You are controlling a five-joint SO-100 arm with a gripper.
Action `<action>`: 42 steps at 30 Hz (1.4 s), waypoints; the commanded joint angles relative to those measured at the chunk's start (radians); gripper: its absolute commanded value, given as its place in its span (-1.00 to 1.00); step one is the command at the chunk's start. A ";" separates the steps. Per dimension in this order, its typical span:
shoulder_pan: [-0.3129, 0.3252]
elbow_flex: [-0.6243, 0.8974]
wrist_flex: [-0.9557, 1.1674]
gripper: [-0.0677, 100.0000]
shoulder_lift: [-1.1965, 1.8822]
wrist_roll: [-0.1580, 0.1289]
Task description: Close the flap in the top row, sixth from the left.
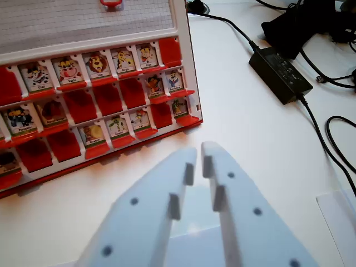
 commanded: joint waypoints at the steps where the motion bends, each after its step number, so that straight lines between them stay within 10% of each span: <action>1: 0.014 -0.115 -0.089 -0.99 -0.129 -0.017; 14: 0.032 -0.106 -0.314 -0.99 -0.426 -0.046; 42: -0.130 -0.348 -0.710 -0.99 -1.197 0.012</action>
